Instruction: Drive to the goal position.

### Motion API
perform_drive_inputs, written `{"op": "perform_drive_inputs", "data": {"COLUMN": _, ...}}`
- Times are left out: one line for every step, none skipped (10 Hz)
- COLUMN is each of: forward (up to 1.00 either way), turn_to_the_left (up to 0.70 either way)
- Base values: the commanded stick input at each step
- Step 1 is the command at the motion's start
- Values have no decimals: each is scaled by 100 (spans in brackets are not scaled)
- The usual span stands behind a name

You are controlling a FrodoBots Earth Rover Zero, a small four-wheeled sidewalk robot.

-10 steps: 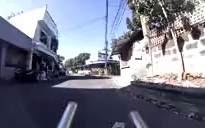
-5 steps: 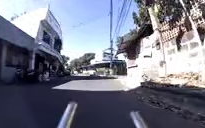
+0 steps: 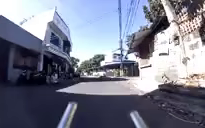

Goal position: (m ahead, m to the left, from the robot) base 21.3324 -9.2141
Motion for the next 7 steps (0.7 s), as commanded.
{"op": "perform_drive_inputs", "data": {"forward": 100, "turn_to_the_left": 5}}
{"op": "perform_drive_inputs", "data": {"forward": 100, "turn_to_the_left": 0}}
{"op": "perform_drive_inputs", "data": {"forward": 100, "turn_to_the_left": -32}}
{"op": "perform_drive_inputs", "data": {"forward": 100, "turn_to_the_left": -26}}
{"op": "perform_drive_inputs", "data": {"forward": 100, "turn_to_the_left": -40}}
{"op": "perform_drive_inputs", "data": {"forward": 100, "turn_to_the_left": -39}}
{"op": "perform_drive_inputs", "data": {"forward": 100, "turn_to_the_left": -36}}
